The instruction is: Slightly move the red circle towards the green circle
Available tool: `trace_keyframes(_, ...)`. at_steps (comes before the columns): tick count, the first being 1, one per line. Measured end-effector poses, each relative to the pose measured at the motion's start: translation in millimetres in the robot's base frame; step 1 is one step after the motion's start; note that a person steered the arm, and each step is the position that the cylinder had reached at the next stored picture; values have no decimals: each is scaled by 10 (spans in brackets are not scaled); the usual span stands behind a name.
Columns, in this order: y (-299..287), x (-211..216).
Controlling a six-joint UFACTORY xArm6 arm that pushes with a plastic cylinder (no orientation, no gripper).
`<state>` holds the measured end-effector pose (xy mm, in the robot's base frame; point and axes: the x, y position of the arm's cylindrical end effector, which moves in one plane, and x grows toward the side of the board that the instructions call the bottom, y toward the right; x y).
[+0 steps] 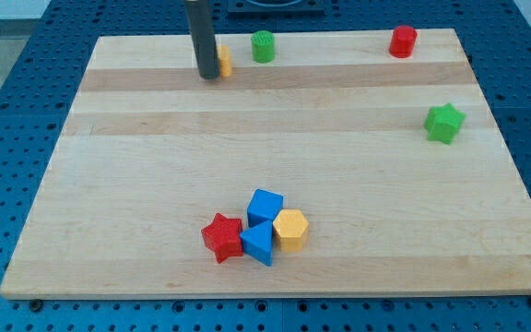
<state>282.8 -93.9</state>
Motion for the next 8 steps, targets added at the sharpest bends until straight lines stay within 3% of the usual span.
trace_keyframes(2, 258, -204)
trace_keyframes(6, 729, -100)
trace_keyframes(8, 2249, -5)
